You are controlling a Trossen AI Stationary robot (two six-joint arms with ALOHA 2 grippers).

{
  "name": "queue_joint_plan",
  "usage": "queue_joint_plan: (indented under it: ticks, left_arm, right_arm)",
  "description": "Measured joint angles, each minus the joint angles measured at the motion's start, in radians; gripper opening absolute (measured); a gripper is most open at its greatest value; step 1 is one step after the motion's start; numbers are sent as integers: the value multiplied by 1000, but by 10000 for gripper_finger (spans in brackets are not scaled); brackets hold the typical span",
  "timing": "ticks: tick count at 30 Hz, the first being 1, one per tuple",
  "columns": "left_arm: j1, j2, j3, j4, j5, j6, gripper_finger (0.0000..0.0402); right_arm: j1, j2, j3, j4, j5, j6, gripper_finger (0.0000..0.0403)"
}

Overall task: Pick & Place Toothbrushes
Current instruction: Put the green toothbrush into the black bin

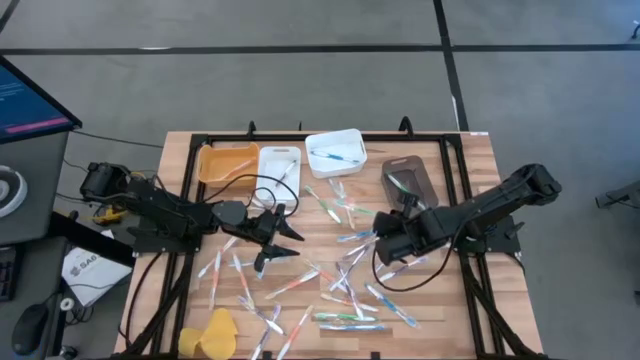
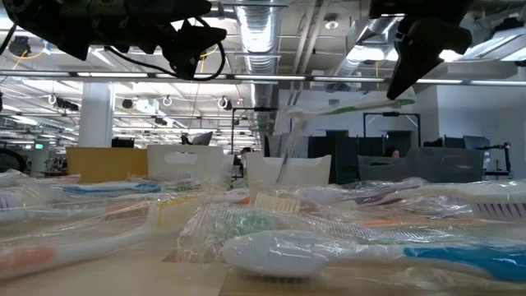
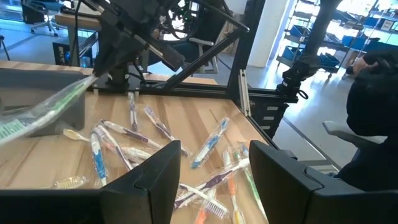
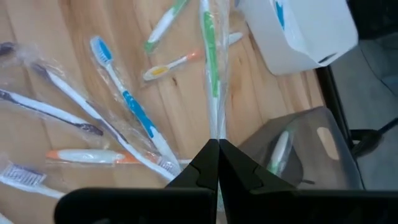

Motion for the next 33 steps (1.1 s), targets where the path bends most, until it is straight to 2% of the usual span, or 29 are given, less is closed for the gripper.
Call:
queue_joint_plan:
  ticks: [14,19,26,33]
  left_arm:
    - [0,0,0,0,0,0,186]
    - [0,0,0,-1,0,0,186]
    - [0,0,0,-10,0,0,186]
    - [0,0,0,-20,0,0,186]
  right_arm:
    - [114,0,103,-314,161,418,0]
    - [142,0,128,-485,161,663,0]
    - [137,-77,80,-469,98,730,0]
    - [128,-237,-35,-477,50,793,0]
